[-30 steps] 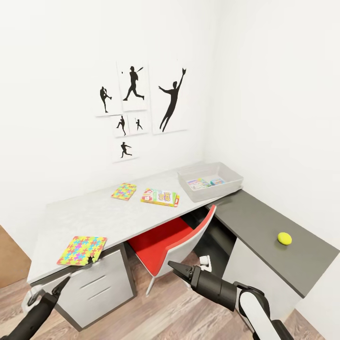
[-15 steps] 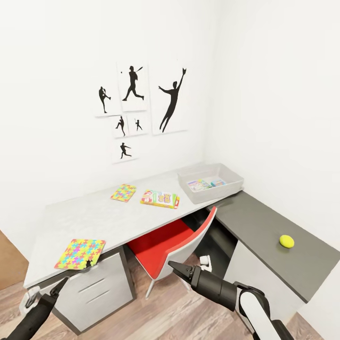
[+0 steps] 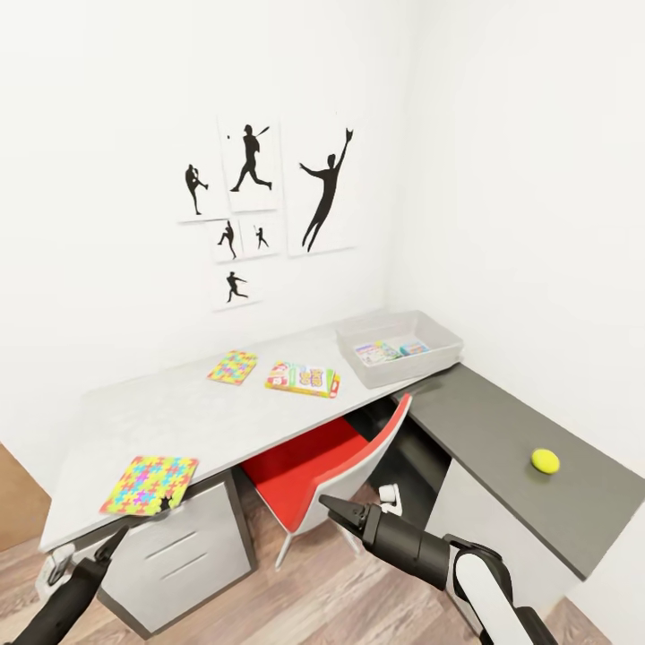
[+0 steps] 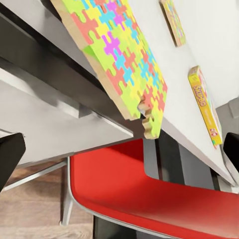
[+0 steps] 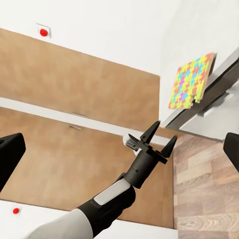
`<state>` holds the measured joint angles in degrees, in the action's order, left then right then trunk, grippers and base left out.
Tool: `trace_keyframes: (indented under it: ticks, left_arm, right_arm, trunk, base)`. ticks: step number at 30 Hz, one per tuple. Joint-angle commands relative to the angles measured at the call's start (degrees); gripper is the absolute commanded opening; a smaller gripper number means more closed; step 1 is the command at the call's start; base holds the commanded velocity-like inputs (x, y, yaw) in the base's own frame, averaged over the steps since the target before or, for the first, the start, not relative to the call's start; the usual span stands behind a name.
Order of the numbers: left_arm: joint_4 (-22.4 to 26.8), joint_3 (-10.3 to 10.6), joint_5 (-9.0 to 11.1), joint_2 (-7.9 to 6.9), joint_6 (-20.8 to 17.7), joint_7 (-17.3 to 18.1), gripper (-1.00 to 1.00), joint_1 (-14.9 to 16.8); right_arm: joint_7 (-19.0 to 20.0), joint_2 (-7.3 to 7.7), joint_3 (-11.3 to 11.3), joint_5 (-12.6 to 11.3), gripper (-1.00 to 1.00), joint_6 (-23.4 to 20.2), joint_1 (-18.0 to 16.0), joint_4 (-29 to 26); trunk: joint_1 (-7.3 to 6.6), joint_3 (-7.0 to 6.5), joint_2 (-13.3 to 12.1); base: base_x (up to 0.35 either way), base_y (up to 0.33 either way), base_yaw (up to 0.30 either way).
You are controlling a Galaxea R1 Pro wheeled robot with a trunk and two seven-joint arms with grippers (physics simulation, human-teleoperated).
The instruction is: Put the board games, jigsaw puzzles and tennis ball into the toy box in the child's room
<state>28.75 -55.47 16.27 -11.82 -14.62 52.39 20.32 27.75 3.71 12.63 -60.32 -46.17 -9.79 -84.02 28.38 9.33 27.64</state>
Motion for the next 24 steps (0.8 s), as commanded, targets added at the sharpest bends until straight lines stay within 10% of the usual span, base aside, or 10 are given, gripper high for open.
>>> trace_keyframes:
  ticks: [1, 24]
  left_arm:
    - [0.0, -0.3, 0.2, 0.02, -0.6, 0.2, 1.0, 0.1]
    - [0.0, -0.5, 0.2, 0.04, -0.6, 0.3, 1.0, 0.1]
  right_arm:
    - [0.1, 0.02, 0.0, -0.1, 1.0, -0.2, -0.1, 0.0]
    - [0.1, 0.04, 0.0, -0.1, 1.0, -0.2, -0.1, 0.0]
  trunk:
    - [0.04, 0.1, 0.1]
    - [0.04, 0.1, 0.1]
  base:
    - [0.153, -0.058, 0.0]
    - [0.096, -0.029, 0.0]
